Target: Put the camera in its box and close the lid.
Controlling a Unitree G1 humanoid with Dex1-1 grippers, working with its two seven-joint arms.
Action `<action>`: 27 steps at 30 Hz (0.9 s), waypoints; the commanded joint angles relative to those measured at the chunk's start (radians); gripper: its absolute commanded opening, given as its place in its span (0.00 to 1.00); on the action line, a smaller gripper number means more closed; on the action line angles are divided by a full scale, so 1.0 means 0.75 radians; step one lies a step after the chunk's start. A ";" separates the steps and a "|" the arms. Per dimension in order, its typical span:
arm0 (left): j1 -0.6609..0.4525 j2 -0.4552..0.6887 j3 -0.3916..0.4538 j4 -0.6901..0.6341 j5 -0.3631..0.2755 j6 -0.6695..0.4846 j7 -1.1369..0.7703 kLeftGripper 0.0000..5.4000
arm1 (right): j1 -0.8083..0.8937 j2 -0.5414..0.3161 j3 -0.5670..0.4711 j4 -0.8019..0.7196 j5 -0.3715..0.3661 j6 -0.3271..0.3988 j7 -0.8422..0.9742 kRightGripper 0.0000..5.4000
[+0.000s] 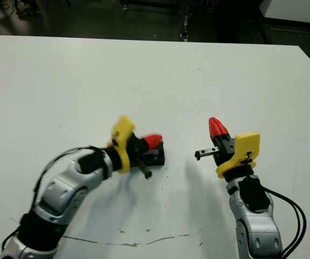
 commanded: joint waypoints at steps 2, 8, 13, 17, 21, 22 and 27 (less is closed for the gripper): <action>0.005 0.019 0.132 -0.108 -0.070 0.054 0.043 0.00 | 0.007 -0.003 -0.013 -0.018 0.011 0.012 -0.016 0.00; -0.004 0.021 0.300 -0.213 -0.171 0.039 0.106 0.00 | 0.009 -0.008 -0.007 -0.029 0.010 0.015 -0.020 0.00; -0.001 0.035 0.431 -0.281 -0.258 -0.029 0.117 0.00 | 0.012 0.001 -0.010 -0.036 0.017 0.012 -0.027 0.00; 0.040 0.029 0.504 -0.239 -0.263 -0.132 0.142 0.00 | 0.014 0.025 -0.015 -0.042 0.022 -0.018 -0.046 0.00; 0.124 -0.035 0.551 -0.137 -0.235 -0.300 0.207 0.00 | 0.013 0.055 -0.016 -0.063 -0.027 -0.046 -0.115 0.00; 0.145 -0.041 0.559 -0.107 -0.225 -0.348 0.214 0.00 | 0.012 0.064 -0.016 -0.069 -0.037 -0.051 -0.135 0.00; 0.255 -0.065 0.594 0.039 -0.135 -0.596 0.272 0.00 | -0.006 0.121 -0.022 -0.094 -0.098 -0.052 -0.259 0.00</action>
